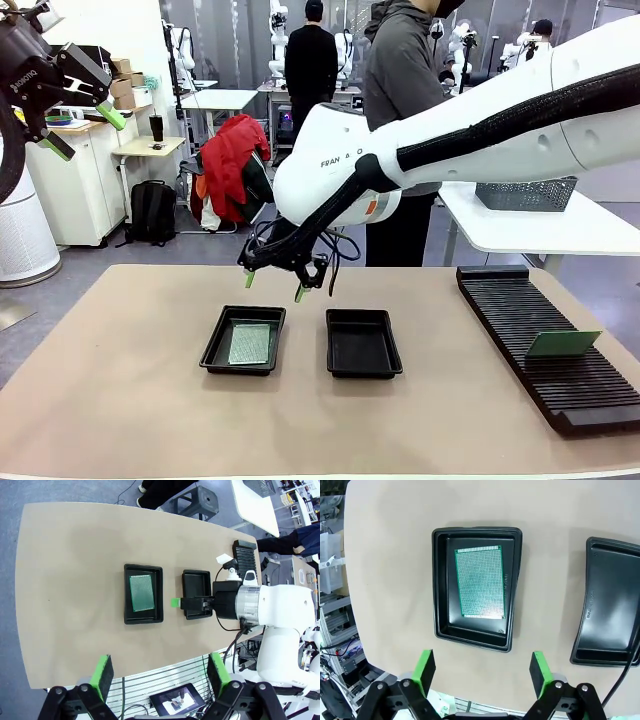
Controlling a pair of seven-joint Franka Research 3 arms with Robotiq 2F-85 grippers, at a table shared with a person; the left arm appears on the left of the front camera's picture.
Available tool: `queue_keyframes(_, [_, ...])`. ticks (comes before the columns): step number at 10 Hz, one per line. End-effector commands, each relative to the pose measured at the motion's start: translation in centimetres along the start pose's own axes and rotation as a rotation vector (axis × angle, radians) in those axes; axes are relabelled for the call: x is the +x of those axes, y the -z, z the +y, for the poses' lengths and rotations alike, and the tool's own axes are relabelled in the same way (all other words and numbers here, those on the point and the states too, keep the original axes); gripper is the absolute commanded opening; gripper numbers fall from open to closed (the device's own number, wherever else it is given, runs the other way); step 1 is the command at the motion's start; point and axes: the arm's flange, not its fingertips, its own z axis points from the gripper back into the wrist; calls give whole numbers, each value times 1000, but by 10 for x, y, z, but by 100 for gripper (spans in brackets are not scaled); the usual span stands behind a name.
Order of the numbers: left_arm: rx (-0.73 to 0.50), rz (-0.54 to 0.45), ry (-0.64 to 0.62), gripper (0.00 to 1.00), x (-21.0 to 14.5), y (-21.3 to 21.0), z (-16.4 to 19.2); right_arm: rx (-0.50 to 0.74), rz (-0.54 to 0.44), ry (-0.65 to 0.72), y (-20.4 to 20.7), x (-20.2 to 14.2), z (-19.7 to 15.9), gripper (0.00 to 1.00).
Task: Inspect and transfer BCBs to ESD trays.
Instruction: Pick up the Blank PCB from the PCB Rack and place it in the left ESD tray, then pick up the ESD tray and place it on the left side of the table.
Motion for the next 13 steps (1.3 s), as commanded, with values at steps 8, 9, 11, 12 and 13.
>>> queue_keyframes(8, [-1,0,-2,100,0,1,1,11,-2,-10,0,-1,2,100])
queue_keyframes(9, [-1,0,-2,100,0,1,1,11,-2,-10,0,-1,2,100])
queue_keyframes(11, [-1,0,-2,100,0,1,1,11,-2,-10,0,-1,2,100])
queue_keyframes(12, [-1,0,-2,100,0,1,1,11,-2,-10,0,-1,2,100])
queue_keyframes(13, [-1,0,-2,100,0,1,1,11,-2,-10,0,-1,2,100])
